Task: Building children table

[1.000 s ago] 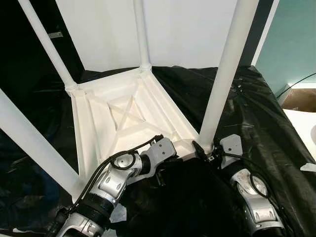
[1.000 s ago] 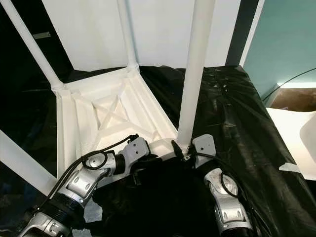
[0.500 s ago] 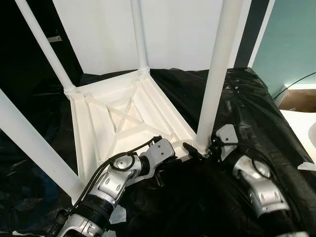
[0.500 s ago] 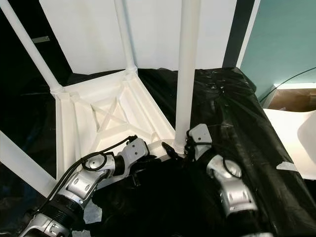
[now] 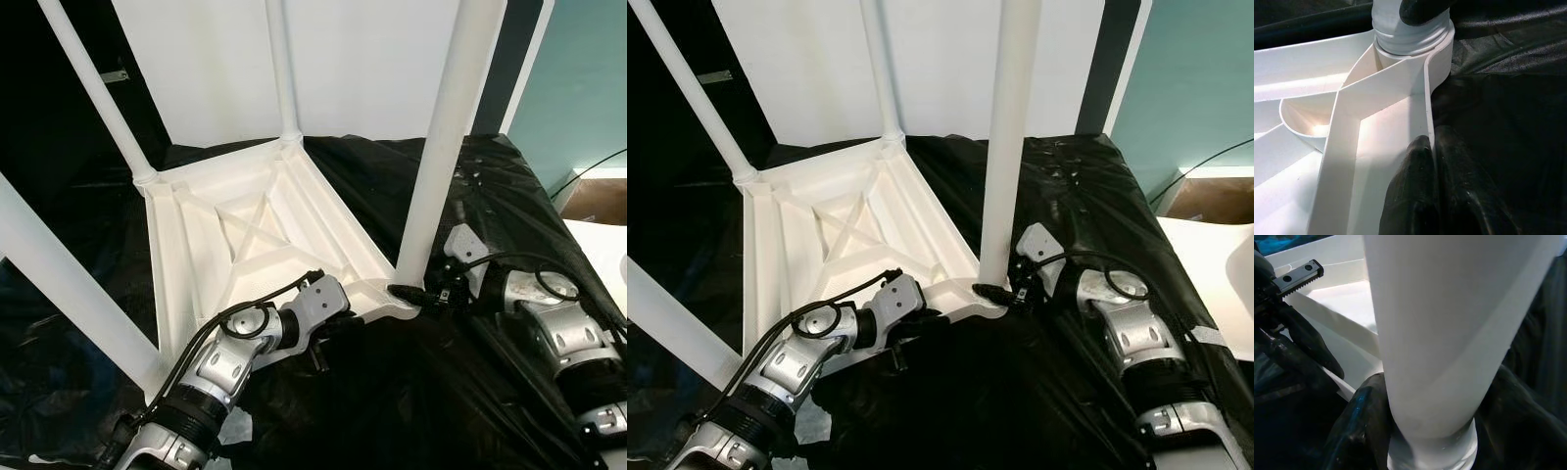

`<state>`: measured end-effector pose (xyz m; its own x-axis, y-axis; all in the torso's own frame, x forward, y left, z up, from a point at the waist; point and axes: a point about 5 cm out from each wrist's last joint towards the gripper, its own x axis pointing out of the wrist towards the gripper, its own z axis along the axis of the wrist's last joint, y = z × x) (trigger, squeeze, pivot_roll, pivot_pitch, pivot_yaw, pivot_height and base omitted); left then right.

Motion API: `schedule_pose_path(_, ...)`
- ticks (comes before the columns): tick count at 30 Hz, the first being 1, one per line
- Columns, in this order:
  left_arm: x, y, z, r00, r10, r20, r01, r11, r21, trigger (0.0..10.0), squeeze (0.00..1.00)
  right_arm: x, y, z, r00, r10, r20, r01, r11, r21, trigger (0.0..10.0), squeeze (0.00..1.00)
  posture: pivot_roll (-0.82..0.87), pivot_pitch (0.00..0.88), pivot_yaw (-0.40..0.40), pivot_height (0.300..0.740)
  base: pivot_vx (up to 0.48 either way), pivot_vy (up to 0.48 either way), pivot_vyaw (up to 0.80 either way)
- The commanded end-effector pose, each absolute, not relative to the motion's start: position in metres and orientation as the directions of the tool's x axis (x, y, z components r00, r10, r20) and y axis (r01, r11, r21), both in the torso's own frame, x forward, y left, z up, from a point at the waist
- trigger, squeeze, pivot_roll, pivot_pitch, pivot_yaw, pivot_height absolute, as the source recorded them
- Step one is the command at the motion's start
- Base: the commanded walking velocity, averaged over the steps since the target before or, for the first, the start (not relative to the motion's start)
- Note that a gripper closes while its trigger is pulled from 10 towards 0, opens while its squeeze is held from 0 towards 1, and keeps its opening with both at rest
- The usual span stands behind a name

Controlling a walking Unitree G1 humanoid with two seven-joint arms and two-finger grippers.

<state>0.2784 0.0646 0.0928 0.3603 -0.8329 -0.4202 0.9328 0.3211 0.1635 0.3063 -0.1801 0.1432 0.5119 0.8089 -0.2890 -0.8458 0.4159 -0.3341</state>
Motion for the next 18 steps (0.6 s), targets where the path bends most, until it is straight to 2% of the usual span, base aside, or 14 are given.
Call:
schedule_pose_path(1, 0.259, 0.087, 0.043, 0.317, -0.727, -0.609, 0.928, 0.372, 0.040, 10.0, 0.00, 0.295, -0.169, 0.128, 0.422, 0.838, -0.347, -0.896, 0.328, -0.298, 0.0, 0.00, 0.02, 0.000, 0.034, 0.740, 0.000, 0.000, 0.00)
schedule_pose_path(2, 0.259, 0.087, 0.043, 0.317, -0.727, -0.609, 0.928, 0.372, 0.040, 10.0, 0.00, 0.295, -0.169, 0.128, 0.422, 0.838, -0.347, -0.896, 0.328, -0.298, 0.0, 0.00, 0.02, 0.000, 0.034, 0.740, 0.000, 0.000, 0.00)
schedule_pose_path(4, 0.258, 0.087, 0.042, 0.317, -0.727, -0.609, 0.927, 0.373, 0.037, 10.0, 0.00, 0.289, -0.159, 0.123, 0.468, 0.841, -0.272, -0.877, 0.403, -0.264, 0.0, 0.00, 0.02, 0.000, 0.033, 0.740, 0.000, 0.000, 0.00)
schedule_pose_path(6, 0.258, 0.087, 0.042, 0.317, -0.727, -0.609, 0.927, 0.373, 0.037, 10.0, 0.00, 0.289, -0.159, 0.123, 0.468, 0.841, -0.272, -0.877, 0.403, -0.264, 0.0, 0.00, 0.02, 0.000, 0.033, 0.740, 0.000, 0.000, 0.00)
schedule_pose_path(7, 0.258, 0.087, 0.042, 0.317, -0.728, -0.608, 0.927, 0.373, 0.036, 10.0, 0.00, 0.287, -0.151, 0.121, 0.523, 0.825, -0.216, -0.844, 0.466, -0.264, 0.0, 0.00, 0.01, 0.000, 0.033, 0.740, 0.000, 0.000, 0.00)
schedule_pose_path(9, 0.258, 0.087, 0.042, 0.317, -0.728, -0.608, 0.927, 0.373, 0.036, 10.0, 0.00, 0.287, -0.151, 0.121, 0.523, 0.825, -0.216, -0.844, 0.466, -0.264, 0.0, 0.00, 0.01, 0.000, 0.033, 0.740, 0.000, 0.000, 0.00)
schedule_pose_path(10, 0.258, 0.087, 0.042, 0.315, -0.729, -0.608, 0.928, 0.372, 0.035, 10.0, 0.00, 0.286, -0.144, 0.120, 0.641, 0.761, -0.101, -0.755, 0.600, -0.264, 0.0, 0.00, 0.01, 0.000, 0.033, 0.740, 0.000, 0.000, 0.00)
schedule_pose_path(11, 0.258, 0.086, 0.042, 0.312, -0.730, -0.607, 0.929, 0.369, 0.034, 10.0, 0.00, 0.282, -0.141, 0.120, 0.782, 0.623, 0.028, -0.600, 0.763, -0.243, 0.0, 0.00, 0.01, 0.000, 0.038, 0.740, 0.000, 0.000, 0.00)
schedule_pose_path(12, 0.258, 0.086, 0.042, 0.312, -0.730, -0.607, 0.929, 0.369, 0.034, 10.0, 0.00, 0.282, -0.141, 0.120, 0.782, 0.623, 0.028, -0.600, 0.763, -0.243, 0.0, 0.00, 0.01, 0.000, 0.038, 0.740, 0.000, 0.000, 0.00)
schedule_pose_path(13, 0.258, 0.085, 0.042, 0.310, -0.732, -0.607, 0.930, 0.366, 0.034, 10.0, 0.00, 0.277, -0.142, 0.119, 0.862, 0.497, 0.106, -0.470, 0.859, -0.204, 0.0, 0.00, 0.01, 0.000, 0.041, 0.740, 0.000, 0.000, 0.00)
schedule_pose_path(14, 0.258, 0.084, 0.042, 0.307, -0.732, -0.608, 0.931, 0.362, 0.034, 10.0, 0.00, 0.275, -0.146, 0.119, 0.909, 0.388, 0.150, -0.361, 0.915, -0.180, 0.0, 0.00, 0.00, 0.000, 0.044, 0.740, 0.000, 0.000, 0.00)
schedule_pose_path(18, 0.258, 0.084, 0.043, 0.301, -0.733, -0.611, 0.935, 0.354, 0.036, 10.0, 0.00, 0.276, -0.154, 0.122, 0.942, 0.278, 0.187, -0.248, 0.954, -0.170, 0.0, 0.00, -0.01, 0.000, 0.046, 0.740, 0.000, 0.000, 0.00)
